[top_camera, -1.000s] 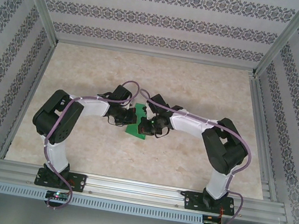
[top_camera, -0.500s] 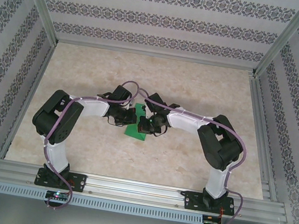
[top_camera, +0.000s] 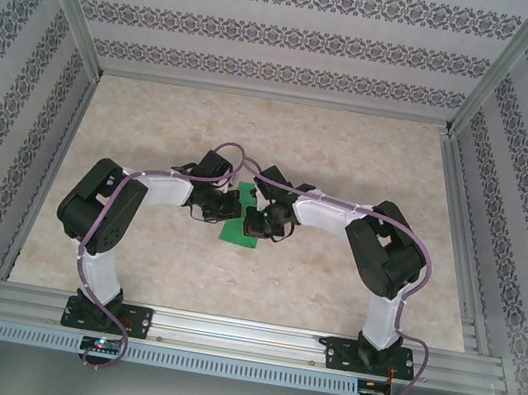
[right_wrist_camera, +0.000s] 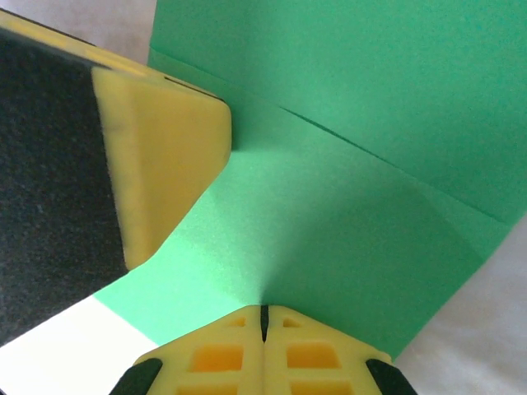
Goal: Fold a paper plane with a square sheet of paper (pick it up from the middle)
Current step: Fold the triangle a second time at the center of the table.
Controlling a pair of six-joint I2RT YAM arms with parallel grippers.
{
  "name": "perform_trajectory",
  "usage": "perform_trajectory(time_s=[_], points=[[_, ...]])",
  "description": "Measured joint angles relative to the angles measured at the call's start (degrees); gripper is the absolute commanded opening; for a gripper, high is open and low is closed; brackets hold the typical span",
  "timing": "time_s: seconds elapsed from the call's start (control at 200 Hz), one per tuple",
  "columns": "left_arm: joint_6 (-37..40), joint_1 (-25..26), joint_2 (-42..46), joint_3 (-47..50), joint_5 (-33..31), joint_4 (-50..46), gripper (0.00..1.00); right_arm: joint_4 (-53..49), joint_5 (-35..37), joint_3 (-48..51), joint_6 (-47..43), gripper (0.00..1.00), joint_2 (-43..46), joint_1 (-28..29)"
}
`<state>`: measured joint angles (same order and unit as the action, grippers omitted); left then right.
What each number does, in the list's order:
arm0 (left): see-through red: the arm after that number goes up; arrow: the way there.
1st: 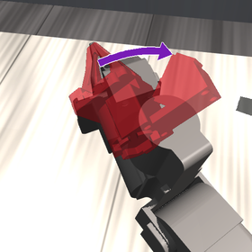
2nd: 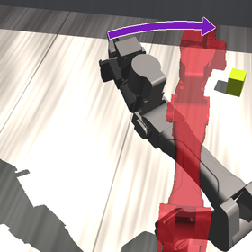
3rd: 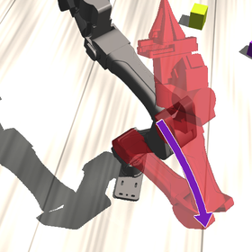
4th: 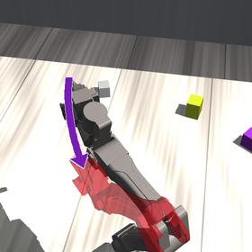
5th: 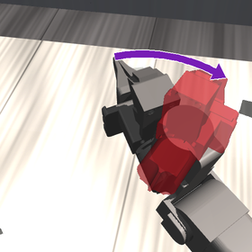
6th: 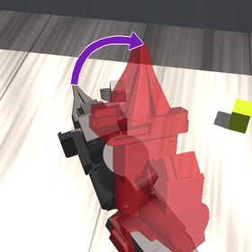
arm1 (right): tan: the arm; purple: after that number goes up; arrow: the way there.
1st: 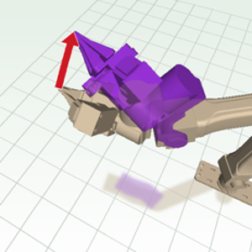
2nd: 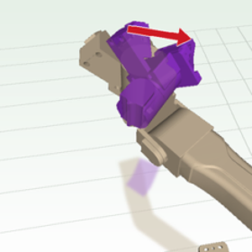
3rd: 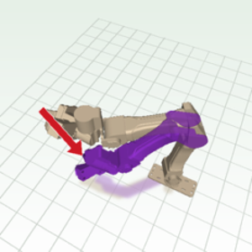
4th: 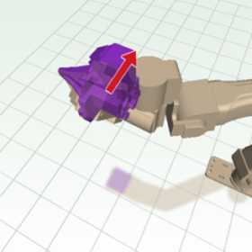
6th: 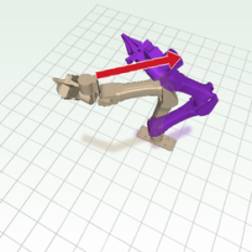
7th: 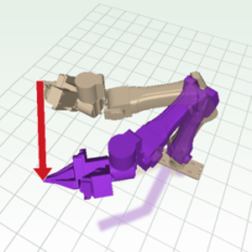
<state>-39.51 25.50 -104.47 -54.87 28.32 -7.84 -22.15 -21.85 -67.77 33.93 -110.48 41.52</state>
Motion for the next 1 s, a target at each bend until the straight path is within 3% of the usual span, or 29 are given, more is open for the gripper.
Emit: perform_trajectory(time_s=[0.999], points=[[-1.1,0.0,0.0,0.2,-0.1,0.2,0.0,-2.6,0.4,3.1,-4.3,0.0,2.6,1.1]])
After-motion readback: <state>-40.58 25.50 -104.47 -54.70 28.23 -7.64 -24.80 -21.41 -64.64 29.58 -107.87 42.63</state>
